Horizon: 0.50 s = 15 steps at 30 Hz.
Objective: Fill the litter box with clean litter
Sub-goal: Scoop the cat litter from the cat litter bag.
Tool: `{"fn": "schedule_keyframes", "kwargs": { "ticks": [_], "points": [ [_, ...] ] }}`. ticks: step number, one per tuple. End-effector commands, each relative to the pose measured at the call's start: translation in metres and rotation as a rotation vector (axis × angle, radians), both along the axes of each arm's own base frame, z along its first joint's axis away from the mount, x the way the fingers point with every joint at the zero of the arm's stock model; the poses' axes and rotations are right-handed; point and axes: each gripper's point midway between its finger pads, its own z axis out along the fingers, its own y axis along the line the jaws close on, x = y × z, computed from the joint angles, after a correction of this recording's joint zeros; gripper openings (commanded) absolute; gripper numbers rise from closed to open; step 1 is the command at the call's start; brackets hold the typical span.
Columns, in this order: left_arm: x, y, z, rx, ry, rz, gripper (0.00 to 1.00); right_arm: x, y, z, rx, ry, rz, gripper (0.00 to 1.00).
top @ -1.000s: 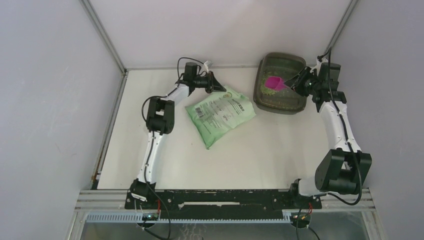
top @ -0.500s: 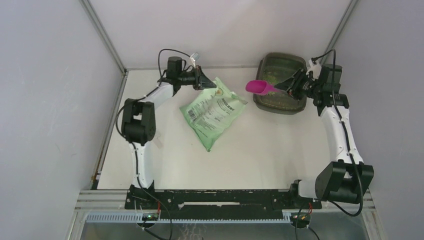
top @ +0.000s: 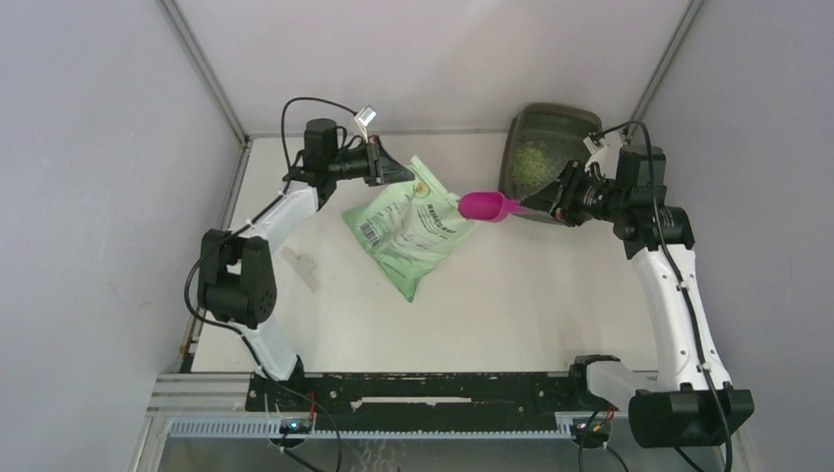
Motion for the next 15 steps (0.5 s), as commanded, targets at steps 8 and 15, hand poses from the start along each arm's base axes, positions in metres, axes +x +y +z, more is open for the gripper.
{"fn": "schedule_keyframes", "kwargs": {
  "ticks": [8, 15],
  "points": [
    [-0.038, 0.006, 0.086, -0.047, -0.227, -0.030, 0.01, -0.042, 0.006, 0.004, -0.076, 0.009, 0.035, 0.00],
    [-0.061, 0.001, 0.096, -0.061, -0.255, -0.076, 0.01, -0.044, 0.001, -0.008, -0.123, 0.042, 0.023, 0.00]
  ]
}}
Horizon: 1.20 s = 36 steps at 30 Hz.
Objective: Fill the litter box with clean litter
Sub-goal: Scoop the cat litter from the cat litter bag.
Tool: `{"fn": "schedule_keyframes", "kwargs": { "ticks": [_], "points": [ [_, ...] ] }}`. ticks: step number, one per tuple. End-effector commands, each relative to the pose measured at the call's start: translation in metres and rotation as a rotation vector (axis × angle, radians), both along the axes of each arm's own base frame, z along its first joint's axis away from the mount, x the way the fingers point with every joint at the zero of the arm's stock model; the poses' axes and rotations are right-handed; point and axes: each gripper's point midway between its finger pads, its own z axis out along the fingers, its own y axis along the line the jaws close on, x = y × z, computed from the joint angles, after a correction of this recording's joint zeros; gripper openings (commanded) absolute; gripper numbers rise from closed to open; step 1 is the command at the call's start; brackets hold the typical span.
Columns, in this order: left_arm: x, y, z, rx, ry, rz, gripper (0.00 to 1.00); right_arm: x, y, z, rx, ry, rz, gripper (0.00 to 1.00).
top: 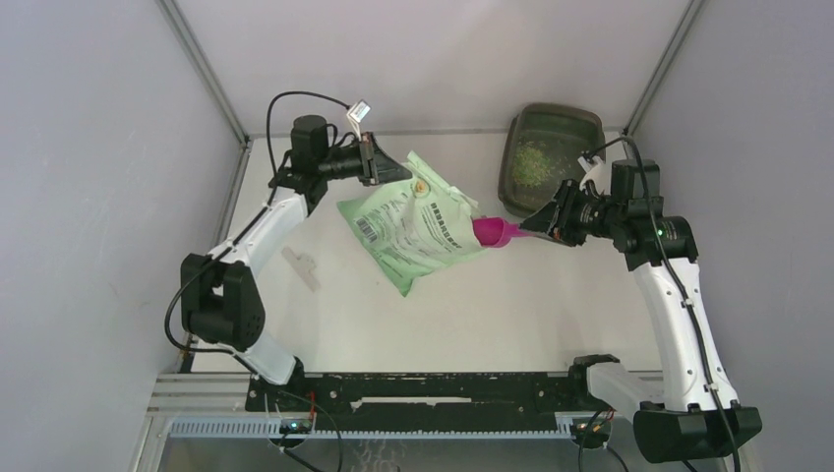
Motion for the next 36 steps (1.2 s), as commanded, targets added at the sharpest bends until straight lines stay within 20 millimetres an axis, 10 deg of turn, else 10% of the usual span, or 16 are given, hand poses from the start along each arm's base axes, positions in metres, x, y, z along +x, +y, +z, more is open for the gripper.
{"fn": "schedule_keyframes", "kwargs": {
  "ticks": [1, 36],
  "points": [
    [-0.032, -0.006, 0.050, -0.055, -0.174, -0.074, 0.01, -0.001, -0.001, 0.006, -0.031, -0.033, 0.014, 0.00],
    [-0.092, -0.017, 0.036, -0.118, -0.171, -0.108, 0.01, 0.026, 0.131, -0.089, -0.104, 0.044, 0.184, 0.00]
  ]
}}
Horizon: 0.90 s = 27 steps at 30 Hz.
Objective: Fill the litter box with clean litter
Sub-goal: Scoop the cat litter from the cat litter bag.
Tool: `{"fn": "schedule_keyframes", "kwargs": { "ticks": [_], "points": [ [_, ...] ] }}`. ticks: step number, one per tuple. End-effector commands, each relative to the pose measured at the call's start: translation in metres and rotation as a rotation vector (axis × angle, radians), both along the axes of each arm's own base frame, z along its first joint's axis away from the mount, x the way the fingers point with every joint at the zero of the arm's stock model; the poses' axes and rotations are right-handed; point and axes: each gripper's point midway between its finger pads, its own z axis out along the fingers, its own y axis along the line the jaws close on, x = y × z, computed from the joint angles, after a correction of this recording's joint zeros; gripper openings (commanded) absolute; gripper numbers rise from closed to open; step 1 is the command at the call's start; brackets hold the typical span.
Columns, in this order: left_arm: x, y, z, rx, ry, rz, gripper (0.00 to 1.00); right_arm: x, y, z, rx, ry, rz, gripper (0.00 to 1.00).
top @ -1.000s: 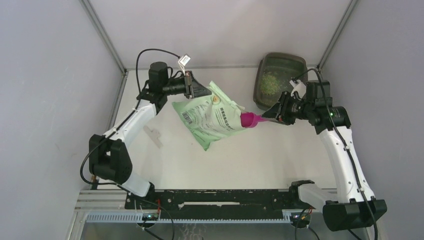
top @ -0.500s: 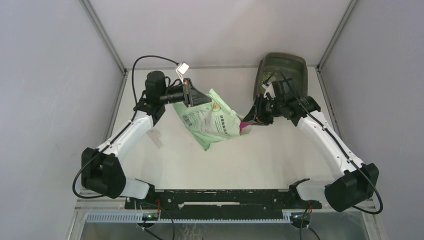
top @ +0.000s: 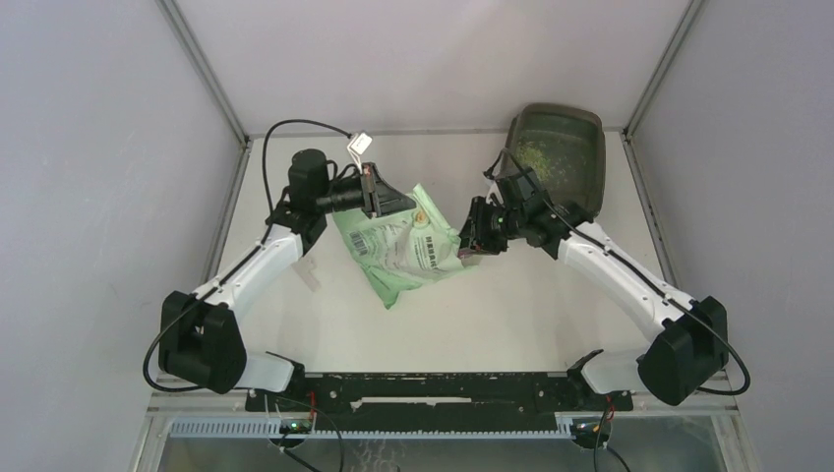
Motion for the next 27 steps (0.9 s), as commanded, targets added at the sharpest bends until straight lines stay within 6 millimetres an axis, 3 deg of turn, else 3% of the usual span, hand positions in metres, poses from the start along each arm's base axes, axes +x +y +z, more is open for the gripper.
{"fn": "schedule_keyframes", "kwargs": {
  "ticks": [1, 7, 12, 16, 22, 27],
  "points": [
    [-0.020, -0.007, 0.042, -0.091, -0.108, -0.065, 0.01, 0.013, 0.023, 0.000, 0.131, -0.108, 0.035, 0.00],
    [-0.020, -0.010, 0.050, -0.111, -0.111, -0.071, 0.01, 0.004, 0.042, -0.017, 0.340, -0.044, 0.118, 0.00],
    [-0.022, -0.011, 0.057, -0.133, -0.115, -0.077, 0.01, -0.004, 0.056, -0.006, 0.501, -0.049, 0.213, 0.00],
    [-0.023, -0.010, 0.059, -0.137, -0.114, -0.079, 0.01, -0.007, 0.051, -0.001, 0.617, -0.039, 0.229, 0.00],
    [-0.022, -0.011, 0.058, -0.137, -0.109, -0.080, 0.01, -0.005, 0.053, -0.025, 0.598, 0.026, 0.192, 0.00],
    [-0.021, -0.009, 0.059, -0.133, -0.114, -0.077, 0.01, -0.007, 0.041, 0.000, 0.745, 0.018, 0.193, 0.00]
  ]
}}
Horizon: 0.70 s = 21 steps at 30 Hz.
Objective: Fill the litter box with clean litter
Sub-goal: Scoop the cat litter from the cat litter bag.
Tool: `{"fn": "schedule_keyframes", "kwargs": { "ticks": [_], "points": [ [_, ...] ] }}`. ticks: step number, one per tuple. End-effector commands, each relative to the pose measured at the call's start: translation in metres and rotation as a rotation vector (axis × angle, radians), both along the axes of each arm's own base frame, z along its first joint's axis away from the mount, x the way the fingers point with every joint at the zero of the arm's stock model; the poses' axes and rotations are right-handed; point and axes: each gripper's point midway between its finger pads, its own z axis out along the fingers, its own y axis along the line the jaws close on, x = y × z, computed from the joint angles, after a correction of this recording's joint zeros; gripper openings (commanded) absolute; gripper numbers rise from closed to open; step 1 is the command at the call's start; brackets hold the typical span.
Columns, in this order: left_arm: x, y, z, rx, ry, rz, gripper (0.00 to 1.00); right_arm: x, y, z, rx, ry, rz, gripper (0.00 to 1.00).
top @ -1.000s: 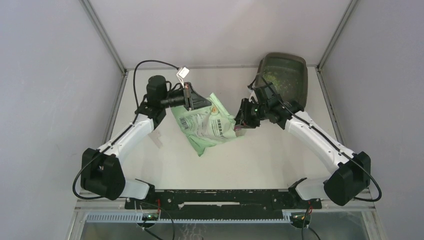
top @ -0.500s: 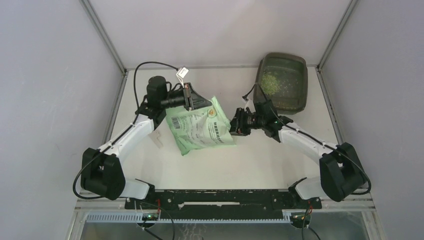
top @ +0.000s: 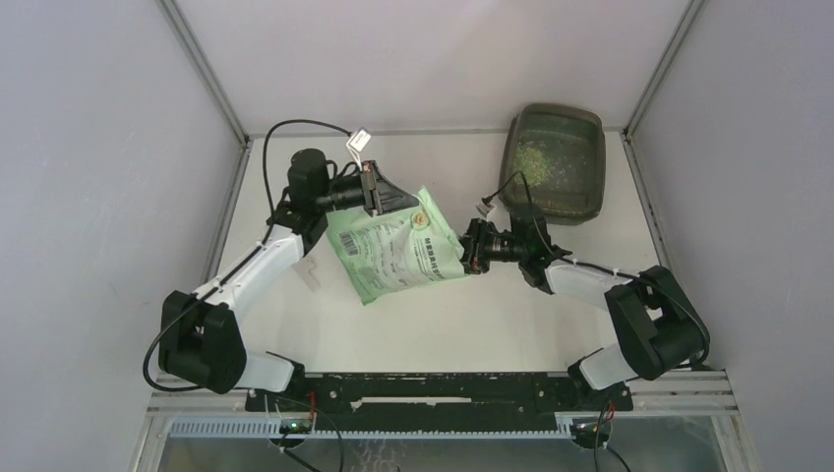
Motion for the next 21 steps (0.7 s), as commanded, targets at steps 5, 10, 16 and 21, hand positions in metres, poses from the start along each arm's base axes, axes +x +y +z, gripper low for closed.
{"fn": "schedule_keyframes", "kwargs": {
  "ticks": [5, 10, 16, 21],
  "points": [
    [-0.015, 0.000, 0.052, -0.086, -0.165, -0.055, 0.01, 0.000, -0.024, 0.064, 0.210, -0.080, 0.013, 0.00],
    [-0.006, 0.003, 0.067, -0.098, -0.184, -0.044, 0.01, 0.000, -0.055, 0.076, 0.182, -0.093, -0.047, 0.00],
    [0.008, 0.003, 0.076, -0.103, -0.196, -0.030, 0.01, -0.004, -0.091, 0.068, 0.137, -0.030, -0.093, 0.00],
    [0.016, 0.008, 0.088, -0.112, -0.212, -0.014, 0.01, -0.013, -0.114, 0.070, 0.140, -0.041, -0.134, 0.00]
  ]
}}
